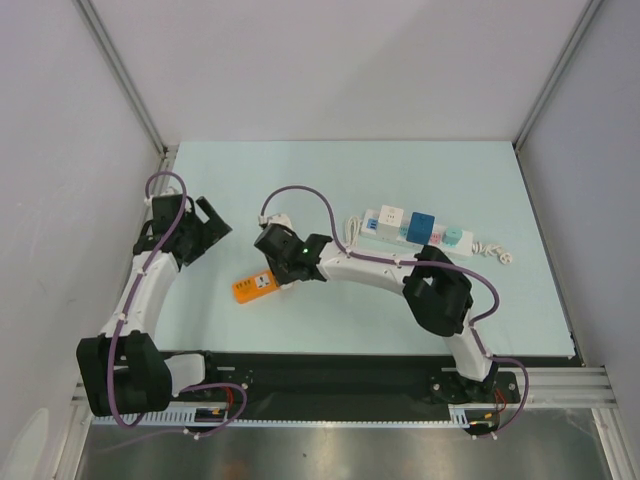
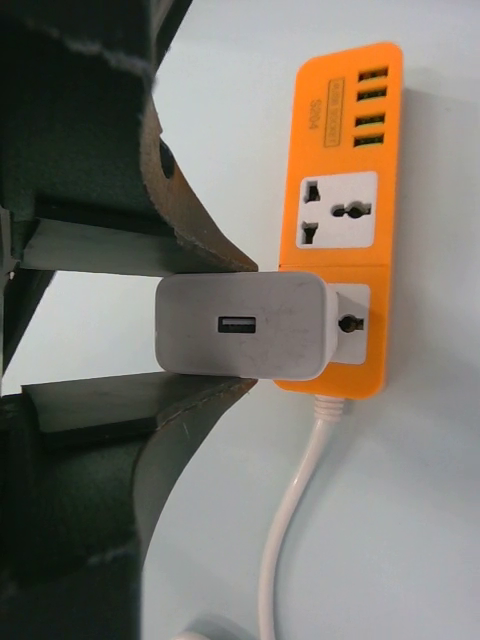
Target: Insert the plug
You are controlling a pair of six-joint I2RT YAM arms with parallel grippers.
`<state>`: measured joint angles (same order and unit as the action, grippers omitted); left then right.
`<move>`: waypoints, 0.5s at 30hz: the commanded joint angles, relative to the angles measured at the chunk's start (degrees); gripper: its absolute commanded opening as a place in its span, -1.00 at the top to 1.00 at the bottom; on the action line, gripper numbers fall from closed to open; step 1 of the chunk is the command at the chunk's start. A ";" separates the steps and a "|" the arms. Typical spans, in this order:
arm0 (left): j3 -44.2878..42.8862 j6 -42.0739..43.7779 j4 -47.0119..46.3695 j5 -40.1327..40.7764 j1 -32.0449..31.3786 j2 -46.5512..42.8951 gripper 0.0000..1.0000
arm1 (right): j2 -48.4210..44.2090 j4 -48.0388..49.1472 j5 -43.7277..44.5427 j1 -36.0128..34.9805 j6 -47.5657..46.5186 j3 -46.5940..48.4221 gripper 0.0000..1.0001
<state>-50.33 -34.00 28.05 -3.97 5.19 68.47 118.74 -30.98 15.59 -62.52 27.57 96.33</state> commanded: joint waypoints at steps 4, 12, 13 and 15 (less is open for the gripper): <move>-0.74 0.16 0.34 1.77 0.70 -2.11 -1.00 | 7.29 -3.20 1.45 -1.20 0.55 -0.63 1.00; -1.00 0.07 1.21 3.88 1.31 -2.46 -1.00 | 12.13 -7.77 -2.32 -0.14 -1.29 2.80 1.00; -1.00 0.07 1.21 3.88 1.31 -2.64 -0.99 | 12.83 -7.95 -2.50 -0.14 -1.38 3.07 1.00; -1.00 0.07 1.30 5.36 1.31 -2.64 -1.00 | 13.27 -7.95 -3.37 0.03 -1.73 2.89 1.00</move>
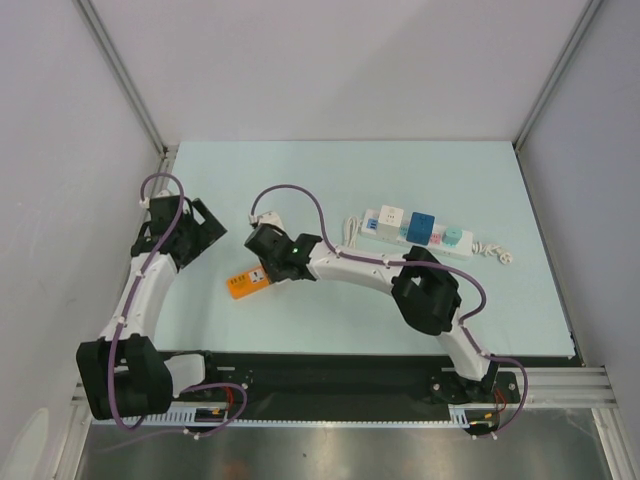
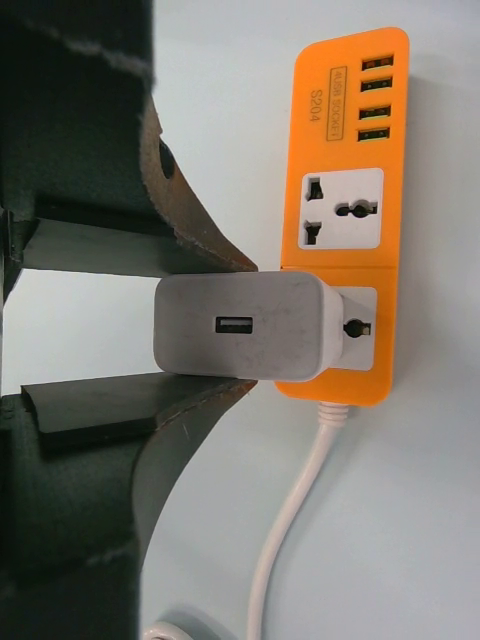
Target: Insert the plug
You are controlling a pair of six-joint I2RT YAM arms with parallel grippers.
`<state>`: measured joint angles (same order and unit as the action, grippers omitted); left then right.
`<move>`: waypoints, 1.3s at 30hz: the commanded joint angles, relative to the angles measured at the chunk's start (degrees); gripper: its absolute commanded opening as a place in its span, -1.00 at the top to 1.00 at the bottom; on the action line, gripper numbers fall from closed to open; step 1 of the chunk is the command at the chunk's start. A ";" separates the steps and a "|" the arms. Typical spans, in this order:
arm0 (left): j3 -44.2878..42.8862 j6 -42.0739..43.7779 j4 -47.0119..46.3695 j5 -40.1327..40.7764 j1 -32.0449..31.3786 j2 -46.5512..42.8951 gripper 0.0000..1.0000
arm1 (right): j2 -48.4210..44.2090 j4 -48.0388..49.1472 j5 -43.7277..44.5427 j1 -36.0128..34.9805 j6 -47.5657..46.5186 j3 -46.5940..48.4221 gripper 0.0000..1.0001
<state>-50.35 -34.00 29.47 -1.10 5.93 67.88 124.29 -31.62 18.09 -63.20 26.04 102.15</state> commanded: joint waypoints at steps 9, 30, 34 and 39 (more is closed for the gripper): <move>-1.07 0.07 0.06 3.48 0.57 -2.66 -0.99 | 11.50 -11.01 -5.26 -0.08 -0.91 1.30 1.00; -0.81 0.51 -0.99 1.63 0.66 -2.49 -1.00 | 2.81 -10.84 -0.51 0.62 -3.45 13.15 -0.64; -0.63 2.44 -2.31 -3.10 0.66 -2.84 -1.00 | -1.58 -10.14 -1.03 1.50 -4.77 12.55 -0.99; 0.51 6.83 -7.47 -13.19 0.57 -6.07 -1.00 | -14.12 -7.68 -3.32 2.90 -5.21 5.45 -1.00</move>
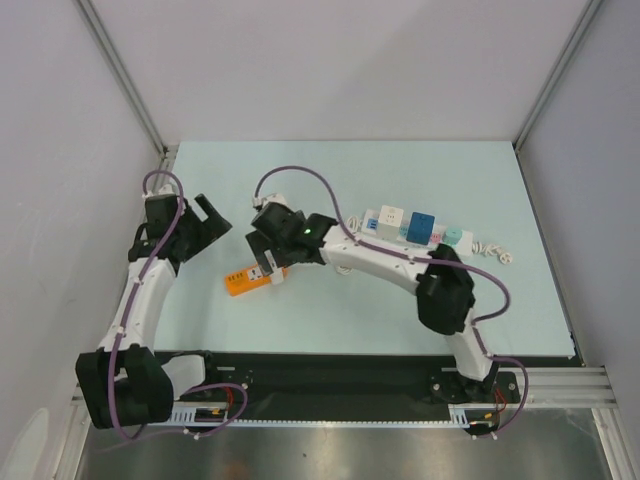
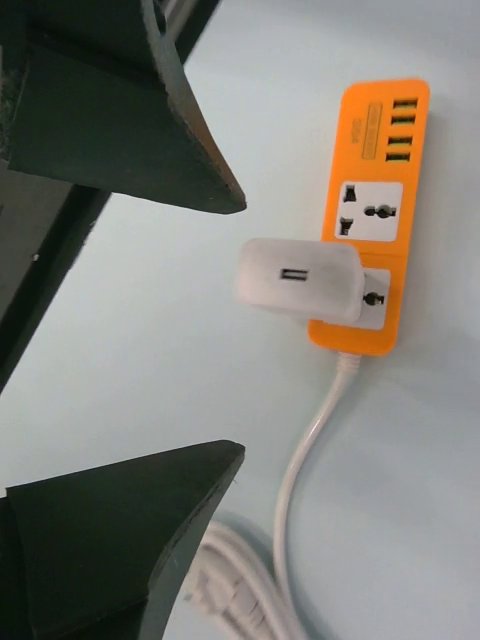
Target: Insert the plug
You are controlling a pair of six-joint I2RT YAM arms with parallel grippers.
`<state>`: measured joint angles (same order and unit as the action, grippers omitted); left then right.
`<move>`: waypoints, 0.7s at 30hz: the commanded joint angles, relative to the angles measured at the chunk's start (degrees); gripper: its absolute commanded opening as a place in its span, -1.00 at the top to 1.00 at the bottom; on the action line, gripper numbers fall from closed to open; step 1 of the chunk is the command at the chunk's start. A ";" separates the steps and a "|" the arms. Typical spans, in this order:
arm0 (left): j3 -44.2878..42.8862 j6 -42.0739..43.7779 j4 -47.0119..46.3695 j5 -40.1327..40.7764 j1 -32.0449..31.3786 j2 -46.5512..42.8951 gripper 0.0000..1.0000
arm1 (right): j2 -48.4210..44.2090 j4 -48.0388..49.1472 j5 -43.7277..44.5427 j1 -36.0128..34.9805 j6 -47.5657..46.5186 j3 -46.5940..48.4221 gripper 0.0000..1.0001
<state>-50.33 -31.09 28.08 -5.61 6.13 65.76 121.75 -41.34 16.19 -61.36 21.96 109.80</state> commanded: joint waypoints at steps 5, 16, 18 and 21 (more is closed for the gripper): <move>6.82 4.46 -21.11 -35.29 -1.02 -8.36 -0.99 | -28.73 8.10 -4.49 9.32 1.06 -24.21 -1.00; 5.15 9.56 -27.90 -44.83 -13.60 -13.28 -1.00 | -66.64 18.94 -28.67 41.84 7.75 -51.79 -0.99; 5.76 8.51 -32.10 -46.33 -13.95 -14.95 -0.99 | -68.74 18.06 -29.36 43.34 7.31 -51.79 -0.99; 7.78 7.80 -35.37 -47.40 -14.92 -17.94 -1.00 | -69.98 17.79 -32.09 43.87 7.05 -52.49 -0.99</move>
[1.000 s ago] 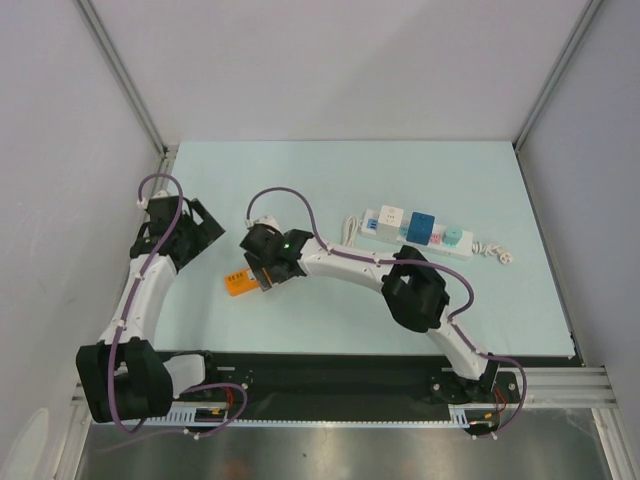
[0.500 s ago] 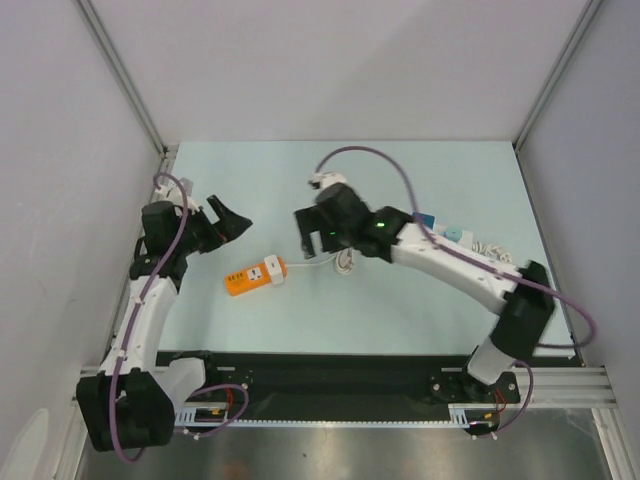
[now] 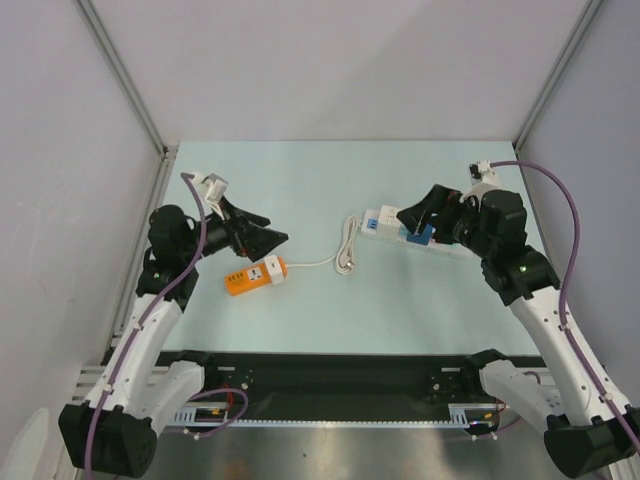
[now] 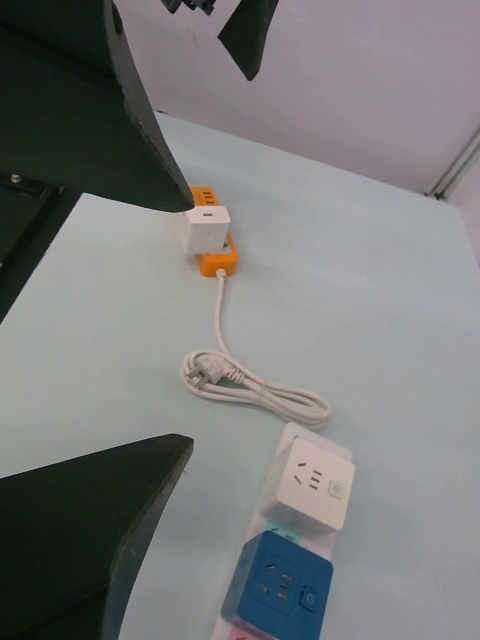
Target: Insert the plug
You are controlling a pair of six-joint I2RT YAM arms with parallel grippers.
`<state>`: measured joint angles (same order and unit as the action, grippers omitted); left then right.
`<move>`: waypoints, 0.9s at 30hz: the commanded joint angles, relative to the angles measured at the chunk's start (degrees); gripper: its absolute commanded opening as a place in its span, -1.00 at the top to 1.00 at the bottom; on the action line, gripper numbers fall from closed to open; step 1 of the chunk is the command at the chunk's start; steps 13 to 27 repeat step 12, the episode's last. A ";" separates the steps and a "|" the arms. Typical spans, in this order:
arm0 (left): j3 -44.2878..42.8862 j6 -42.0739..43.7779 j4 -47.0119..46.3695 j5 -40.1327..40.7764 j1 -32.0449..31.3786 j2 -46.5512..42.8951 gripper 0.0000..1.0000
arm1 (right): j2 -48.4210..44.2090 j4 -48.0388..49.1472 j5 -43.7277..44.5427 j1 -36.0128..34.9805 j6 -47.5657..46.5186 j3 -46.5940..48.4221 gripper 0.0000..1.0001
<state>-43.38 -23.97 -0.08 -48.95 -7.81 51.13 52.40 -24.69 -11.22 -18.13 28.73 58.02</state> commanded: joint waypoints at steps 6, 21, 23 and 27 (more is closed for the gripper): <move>1.28 2.34 -7.13 -2.38 -1.24 -5.34 -1.00 | -1.42 3.77 -8.64 0.64 0.10 -3.18 -0.99; 1.36 2.87 -6.69 -1.50 -1.24 -5.08 -1.00 | -3.00 3.77 -6.98 0.64 -1.75 -3.00 -0.99; 1.36 2.87 -6.69 -1.50 -1.24 -5.08 -1.00 | -3.00 3.77 -6.98 0.64 -1.75 -3.00 -0.99; 1.36 2.87 -6.69 -1.50 -1.24 -5.08 -1.00 | -3.00 3.77 -6.98 0.64 -1.75 -3.00 -0.99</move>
